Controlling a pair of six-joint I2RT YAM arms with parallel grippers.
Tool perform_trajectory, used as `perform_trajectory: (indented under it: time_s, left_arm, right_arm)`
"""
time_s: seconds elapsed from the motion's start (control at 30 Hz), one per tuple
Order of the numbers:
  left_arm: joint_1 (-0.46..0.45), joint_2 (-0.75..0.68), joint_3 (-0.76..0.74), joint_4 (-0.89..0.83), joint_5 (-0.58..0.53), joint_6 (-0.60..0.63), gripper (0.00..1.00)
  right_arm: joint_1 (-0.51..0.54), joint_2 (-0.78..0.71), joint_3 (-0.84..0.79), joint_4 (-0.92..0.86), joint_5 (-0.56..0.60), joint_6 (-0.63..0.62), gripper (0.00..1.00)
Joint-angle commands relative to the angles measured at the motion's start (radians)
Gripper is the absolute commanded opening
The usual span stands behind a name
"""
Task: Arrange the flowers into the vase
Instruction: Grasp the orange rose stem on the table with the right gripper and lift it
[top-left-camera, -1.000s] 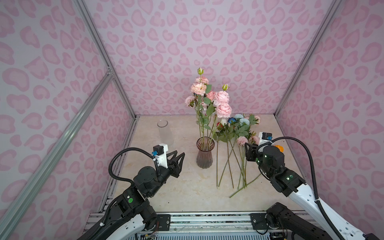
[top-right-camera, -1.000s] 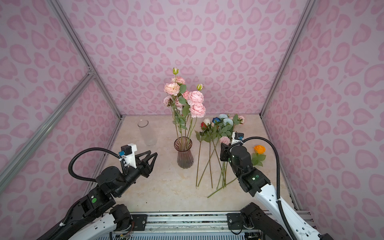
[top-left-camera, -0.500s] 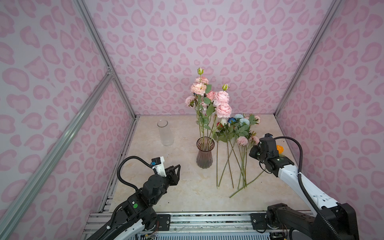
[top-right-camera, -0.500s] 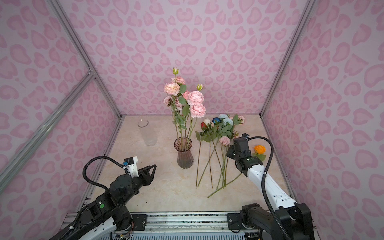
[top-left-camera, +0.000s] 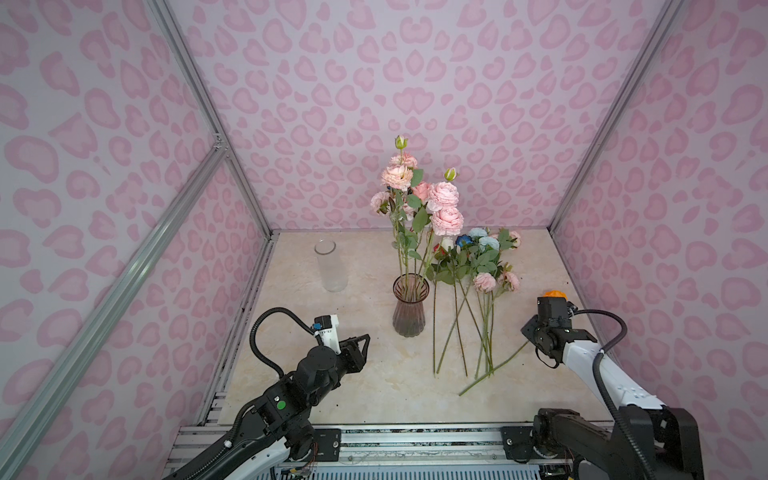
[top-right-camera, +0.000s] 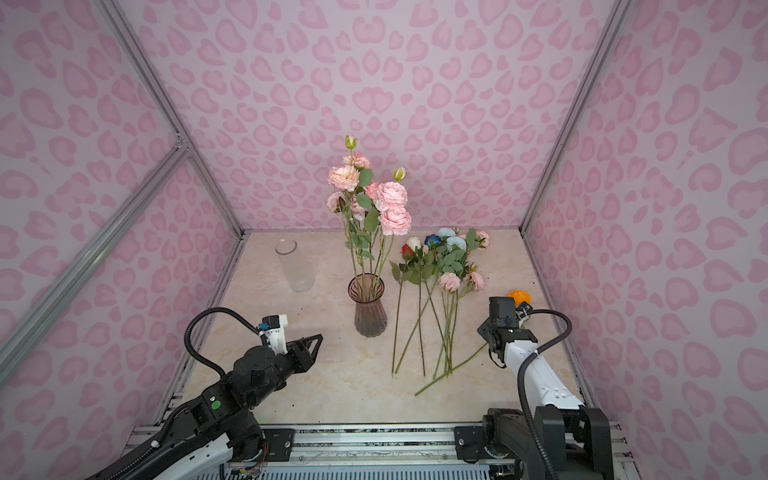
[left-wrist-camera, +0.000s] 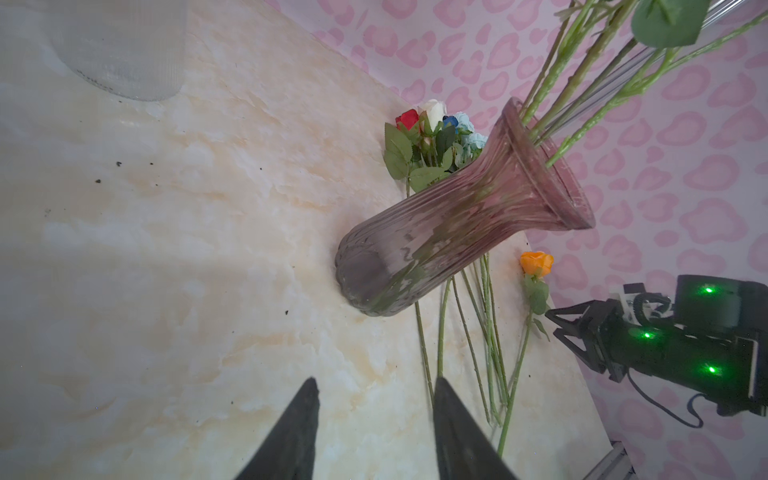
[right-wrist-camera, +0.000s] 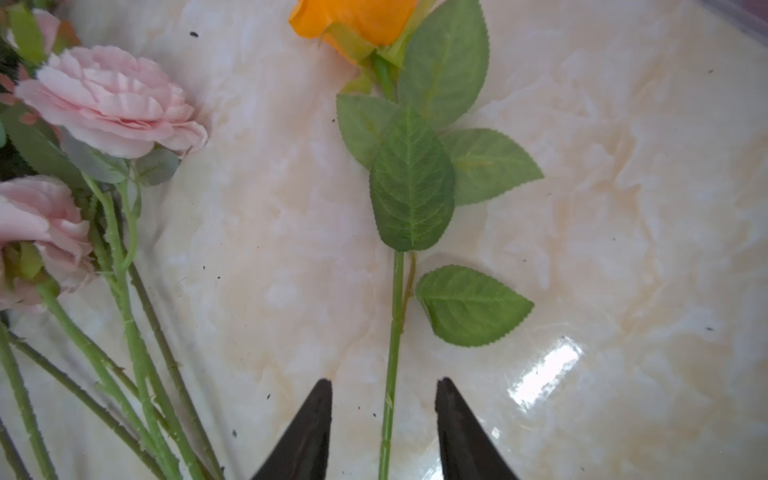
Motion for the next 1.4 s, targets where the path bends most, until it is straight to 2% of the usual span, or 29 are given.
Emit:
perform_trajectory:
  time_s: [0.0,0.17,0.3,0.47,0.57,0.67,0.77,1.0,1.17,1.37]
  left_arm:
    - [0.002,-0.002,-0.004,0.048,0.020,0.005,0.46]
    - [0.001,-0.036,-0.028,0.064,0.021,-0.009,0.46]
    - [0.001,-0.049,-0.037,0.077,0.019,-0.004,0.46]
    - [0.001,-0.030,-0.012,0.072,0.012,0.029,0.46]
    - [0.002,-0.010,0.009,0.066,0.024,0.035,0.46]
    - [0.002,0.006,0.038,0.048,0.036,0.038,0.46]
    - [0.001,0.016,0.071,0.026,0.049,0.044,0.46]
    - [0.002,0.028,0.115,0.019,0.055,0.073,0.46]
    - [0.002,0.034,0.172,-0.027,0.043,0.108,0.46]
    - [0.001,0.000,0.196,-0.058,0.001,0.130,0.46]
  right_arm:
    - [-0.019,0.099,0.063,-0.036,0.019,-0.016,0.39]
    - [-0.058,0.269,0.131,-0.081,0.007,-0.006,0.35]
    - [-0.066,0.314,0.133,-0.061,-0.015,0.013,0.33]
    - [-0.068,0.373,0.182,-0.089,-0.032,-0.009,0.13]
    - [-0.069,0.333,0.184,-0.104,-0.040,-0.007,0.05]
    - [-0.067,0.270,0.182,-0.097,-0.081,0.001,0.00]
    - [-0.047,0.211,0.206,-0.103,-0.110,0.020,0.00]
    - [0.080,0.061,0.302,-0.123,-0.083,0.010,0.00]
    - [0.163,-0.058,0.331,-0.027,-0.082,-0.012,0.00]
    - [0.311,-0.055,0.422,0.027,-0.066,-0.067,0.00]
